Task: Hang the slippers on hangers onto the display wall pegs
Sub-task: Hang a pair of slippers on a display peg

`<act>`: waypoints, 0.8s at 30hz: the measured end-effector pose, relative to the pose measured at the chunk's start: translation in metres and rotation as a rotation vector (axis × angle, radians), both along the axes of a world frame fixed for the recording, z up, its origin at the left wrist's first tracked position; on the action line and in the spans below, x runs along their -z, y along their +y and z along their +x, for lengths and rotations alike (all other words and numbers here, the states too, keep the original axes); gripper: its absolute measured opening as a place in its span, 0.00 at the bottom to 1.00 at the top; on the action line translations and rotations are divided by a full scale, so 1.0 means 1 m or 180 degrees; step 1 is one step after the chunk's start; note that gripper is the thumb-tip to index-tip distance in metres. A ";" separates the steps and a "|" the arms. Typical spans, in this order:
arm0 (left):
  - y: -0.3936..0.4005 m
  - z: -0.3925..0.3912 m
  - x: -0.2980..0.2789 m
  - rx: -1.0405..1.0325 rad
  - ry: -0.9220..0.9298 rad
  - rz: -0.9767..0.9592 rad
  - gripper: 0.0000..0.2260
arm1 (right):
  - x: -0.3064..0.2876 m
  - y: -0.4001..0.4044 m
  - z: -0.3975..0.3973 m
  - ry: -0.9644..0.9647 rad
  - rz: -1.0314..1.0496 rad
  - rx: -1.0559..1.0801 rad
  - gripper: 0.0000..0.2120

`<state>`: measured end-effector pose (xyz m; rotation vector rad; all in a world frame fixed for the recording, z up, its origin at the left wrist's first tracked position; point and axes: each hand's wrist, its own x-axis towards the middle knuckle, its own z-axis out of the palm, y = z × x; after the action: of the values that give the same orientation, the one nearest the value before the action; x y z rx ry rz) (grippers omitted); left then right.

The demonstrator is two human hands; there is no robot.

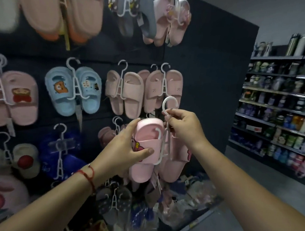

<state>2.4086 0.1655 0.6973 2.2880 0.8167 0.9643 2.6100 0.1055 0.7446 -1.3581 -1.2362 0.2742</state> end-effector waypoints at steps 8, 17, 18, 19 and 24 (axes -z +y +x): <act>0.065 0.154 -0.035 -0.0058 -0.0380 -0.0145 0.38 | -0.041 0.083 0.155 -0.0291 0.0185 -0.0395 0.12; 0.119 0.269 -0.093 -0.0268 -0.0052 -0.0122 0.35 | -0.089 0.155 0.279 -0.0411 0.0187 -0.0651 0.11; 0.123 0.275 -0.099 -0.0258 -0.0018 -0.0111 0.36 | -0.094 0.157 0.287 -0.0399 0.0221 -0.0668 0.11; 0.126 0.280 -0.105 -0.0269 0.0009 -0.0080 0.38 | -0.100 0.160 0.293 -0.0383 0.0248 -0.0705 0.11; 0.134 0.288 -0.130 -0.0304 -0.0174 0.0025 0.41 | -0.131 0.175 0.305 -0.0365 0.0352 -0.0890 0.11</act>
<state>2.6968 0.2993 0.8275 2.2363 0.9075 1.0689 2.9149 0.2801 0.8760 -1.1179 -1.5177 0.3213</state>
